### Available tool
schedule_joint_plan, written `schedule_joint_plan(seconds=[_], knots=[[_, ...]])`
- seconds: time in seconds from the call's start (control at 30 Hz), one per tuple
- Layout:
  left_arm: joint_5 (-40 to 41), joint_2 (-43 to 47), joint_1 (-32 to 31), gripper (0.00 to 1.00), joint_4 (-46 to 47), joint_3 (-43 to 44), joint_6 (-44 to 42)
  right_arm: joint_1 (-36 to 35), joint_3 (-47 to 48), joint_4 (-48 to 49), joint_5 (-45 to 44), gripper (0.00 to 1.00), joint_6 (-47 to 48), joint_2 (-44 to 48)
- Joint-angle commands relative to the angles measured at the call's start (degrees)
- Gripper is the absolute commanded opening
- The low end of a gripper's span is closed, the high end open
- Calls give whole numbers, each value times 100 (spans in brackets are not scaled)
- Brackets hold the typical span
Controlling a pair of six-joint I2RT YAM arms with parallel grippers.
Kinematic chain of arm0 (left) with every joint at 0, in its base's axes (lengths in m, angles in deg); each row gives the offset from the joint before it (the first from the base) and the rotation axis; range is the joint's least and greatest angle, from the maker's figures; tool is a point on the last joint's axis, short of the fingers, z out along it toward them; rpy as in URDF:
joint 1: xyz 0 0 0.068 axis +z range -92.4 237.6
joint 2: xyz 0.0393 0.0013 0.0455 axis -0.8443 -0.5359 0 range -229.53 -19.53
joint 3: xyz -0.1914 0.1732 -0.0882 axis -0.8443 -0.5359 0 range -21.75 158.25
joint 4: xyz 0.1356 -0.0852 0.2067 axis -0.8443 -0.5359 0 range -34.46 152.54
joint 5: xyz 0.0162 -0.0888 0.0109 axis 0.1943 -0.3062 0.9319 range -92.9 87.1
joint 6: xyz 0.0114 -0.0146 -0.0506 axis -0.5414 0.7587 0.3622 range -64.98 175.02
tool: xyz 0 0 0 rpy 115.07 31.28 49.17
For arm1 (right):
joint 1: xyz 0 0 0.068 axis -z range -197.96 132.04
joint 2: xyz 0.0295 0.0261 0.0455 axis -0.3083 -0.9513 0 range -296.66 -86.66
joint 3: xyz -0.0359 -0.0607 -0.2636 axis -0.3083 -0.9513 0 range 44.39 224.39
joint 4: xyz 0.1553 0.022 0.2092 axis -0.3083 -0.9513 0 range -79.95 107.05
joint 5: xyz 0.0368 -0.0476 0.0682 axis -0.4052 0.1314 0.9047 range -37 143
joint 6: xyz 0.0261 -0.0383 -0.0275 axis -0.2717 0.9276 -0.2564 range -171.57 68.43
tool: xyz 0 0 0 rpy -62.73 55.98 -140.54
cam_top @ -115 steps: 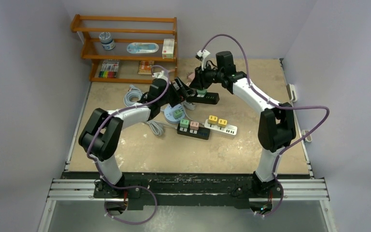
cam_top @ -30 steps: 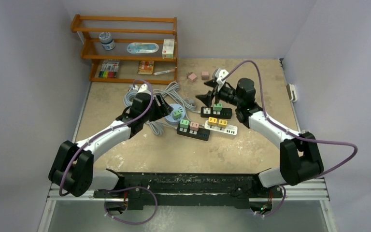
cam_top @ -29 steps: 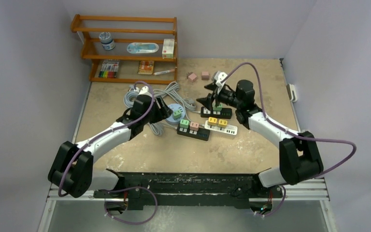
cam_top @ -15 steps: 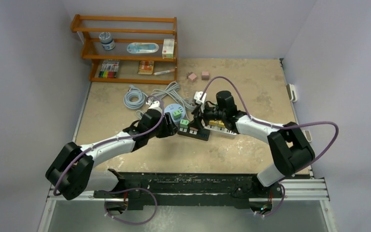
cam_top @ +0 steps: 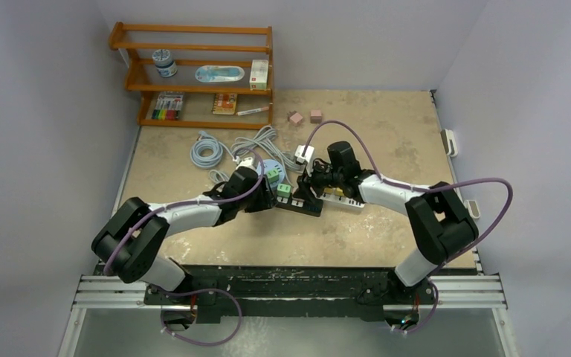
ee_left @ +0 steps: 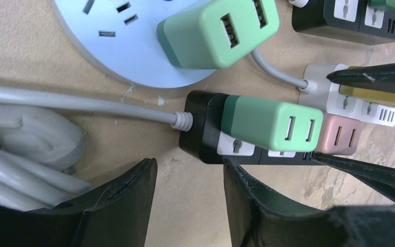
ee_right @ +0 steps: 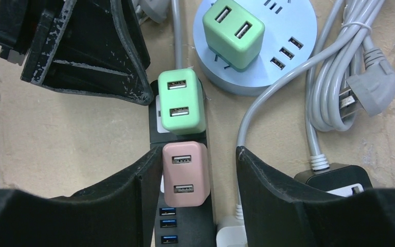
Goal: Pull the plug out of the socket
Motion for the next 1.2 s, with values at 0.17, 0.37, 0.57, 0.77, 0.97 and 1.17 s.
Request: schedule_joint_plan(seconds=[0.17, 0.37, 0.57, 0.77, 0.97, 1.17], knots=[[-91, -200, -21, 50, 561, 341, -108, -82, 503, -569, -298, 46, 193, -226], [-77, -538, -21, 50, 614, 359, -122, -122, 1036, -1148, -445, 0, 131, -566], [-193, -1112, -21, 49, 730, 347, 183, -446, 1030, -906, -1141, 0, 162, -153], [-379, -1660, 51, 49, 549, 544, 322, -792, 848, -571, -1854, 0, 274, 281], [-520, -1933, 219, 48, 513, 551, 427, -397, 928, -597, 539, 0, -519, 355], [-571, -2026, 286, 47, 448, 558, 421, -629, 1087, -640, -662, 0, -367, 270]])
